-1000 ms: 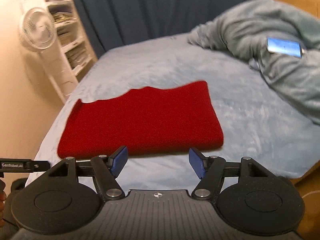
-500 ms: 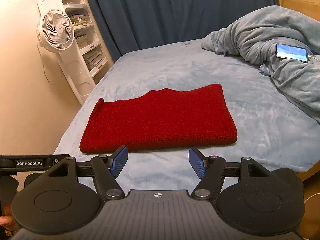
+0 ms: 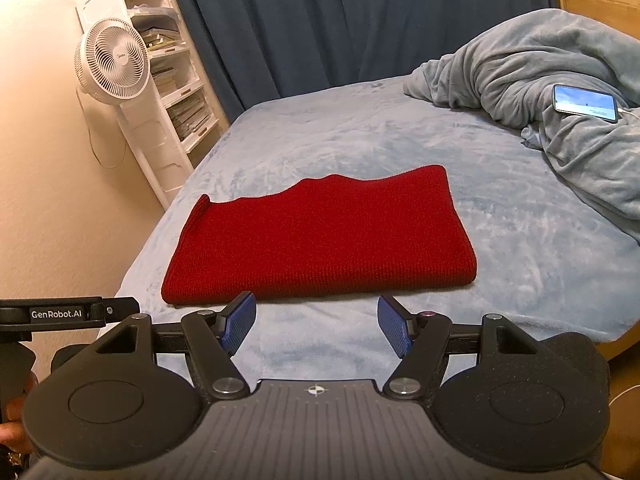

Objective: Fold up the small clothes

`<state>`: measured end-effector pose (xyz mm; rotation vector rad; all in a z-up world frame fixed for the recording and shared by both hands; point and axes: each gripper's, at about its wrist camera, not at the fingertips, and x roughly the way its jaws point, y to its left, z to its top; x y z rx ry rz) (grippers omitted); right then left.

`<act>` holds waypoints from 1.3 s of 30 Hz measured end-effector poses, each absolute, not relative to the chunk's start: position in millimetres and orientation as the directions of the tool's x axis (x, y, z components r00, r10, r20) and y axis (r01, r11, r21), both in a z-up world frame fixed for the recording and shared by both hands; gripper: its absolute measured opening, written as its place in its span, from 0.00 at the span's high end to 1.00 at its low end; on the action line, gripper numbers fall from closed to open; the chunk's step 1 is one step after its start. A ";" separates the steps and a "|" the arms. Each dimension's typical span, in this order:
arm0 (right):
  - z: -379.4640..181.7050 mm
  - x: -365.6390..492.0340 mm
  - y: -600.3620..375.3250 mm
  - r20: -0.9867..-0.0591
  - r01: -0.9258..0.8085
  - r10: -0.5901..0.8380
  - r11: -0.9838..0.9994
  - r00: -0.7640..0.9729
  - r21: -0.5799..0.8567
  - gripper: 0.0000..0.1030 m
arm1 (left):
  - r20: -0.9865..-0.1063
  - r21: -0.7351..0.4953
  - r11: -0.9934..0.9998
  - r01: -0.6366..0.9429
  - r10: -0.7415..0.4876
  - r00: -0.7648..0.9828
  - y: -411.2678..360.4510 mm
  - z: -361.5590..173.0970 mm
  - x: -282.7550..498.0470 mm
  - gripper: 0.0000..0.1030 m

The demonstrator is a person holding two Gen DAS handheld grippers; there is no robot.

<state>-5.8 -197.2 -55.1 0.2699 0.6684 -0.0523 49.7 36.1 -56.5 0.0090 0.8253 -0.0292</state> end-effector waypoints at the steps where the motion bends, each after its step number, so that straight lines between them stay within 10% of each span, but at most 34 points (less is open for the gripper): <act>1: -55.6 -5.4 -197.4 -0.620 0.135 0.039 0.964 0.783 0.231 0.33 | -0.735 -0.004 1.000 0.029 -0.023 0.678 36.2 -56.6 49.7 0.00; 39: -89.8 38.4 -199.9 -0.703 0.205 0.008 0.954 0.711 0.218 0.33 | -0.843 0.092 0.996 0.022 0.066 0.533 22.4 -97.7 109.3 0.00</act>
